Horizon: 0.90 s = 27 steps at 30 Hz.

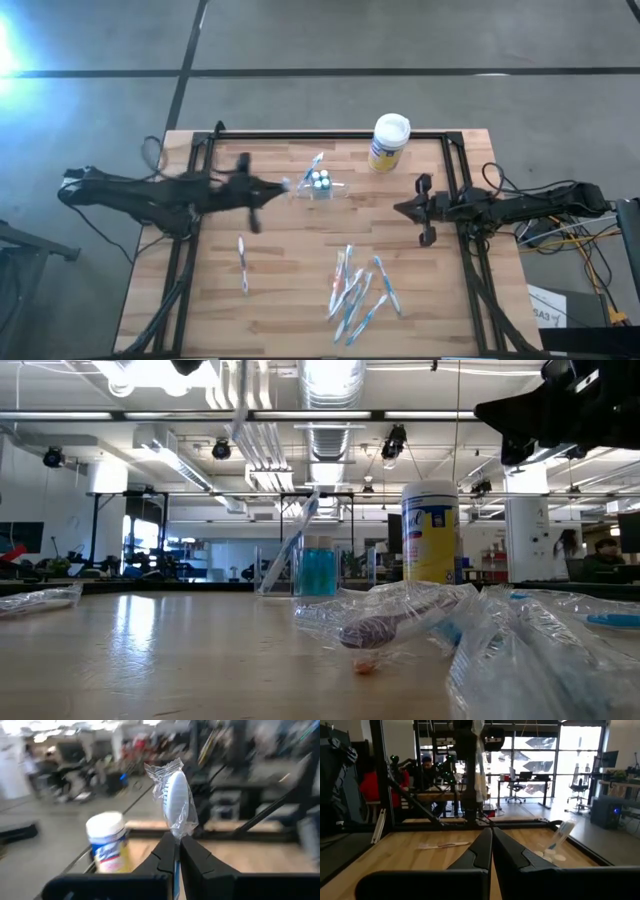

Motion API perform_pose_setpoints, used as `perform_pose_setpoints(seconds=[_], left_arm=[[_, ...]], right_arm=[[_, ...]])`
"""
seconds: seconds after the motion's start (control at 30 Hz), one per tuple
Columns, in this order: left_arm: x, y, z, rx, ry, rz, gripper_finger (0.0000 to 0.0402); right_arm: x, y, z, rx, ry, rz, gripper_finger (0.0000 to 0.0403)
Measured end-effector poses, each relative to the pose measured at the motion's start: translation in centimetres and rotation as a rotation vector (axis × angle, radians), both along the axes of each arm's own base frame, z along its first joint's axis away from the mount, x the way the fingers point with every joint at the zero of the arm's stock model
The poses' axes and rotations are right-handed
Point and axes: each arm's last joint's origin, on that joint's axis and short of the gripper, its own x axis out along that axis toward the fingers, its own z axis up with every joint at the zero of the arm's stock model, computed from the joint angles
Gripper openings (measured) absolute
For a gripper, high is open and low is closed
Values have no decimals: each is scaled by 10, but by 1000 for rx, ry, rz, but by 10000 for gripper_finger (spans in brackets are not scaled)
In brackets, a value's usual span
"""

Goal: Pick & Place toothbrushing station
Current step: Put the blue toothbrush into the transparent organizer

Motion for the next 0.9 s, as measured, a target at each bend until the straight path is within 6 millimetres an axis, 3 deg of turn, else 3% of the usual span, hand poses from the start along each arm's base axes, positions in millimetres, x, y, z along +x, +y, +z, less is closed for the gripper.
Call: perform_pose_setpoints(seconds=[0.17, 0.4, 0.63, 0.9], left_arm=[[40, 6, 3, 85, 83, 194, 10], [85, 30, -30, 125, 182, 349, 9], [100, 69, -75, -15, 214, 509, 9], [99, 75, -109, -120, 148, 528, 9]], right_arm=[[-1, 0, -4, 23, 9, 3, 8], [-1, 0, -4, 20, 12, 5, 8], [-1, 0, -5, 16, 13, 4, 8], [-1, 0, -5, -9, 14, 1, 8]])
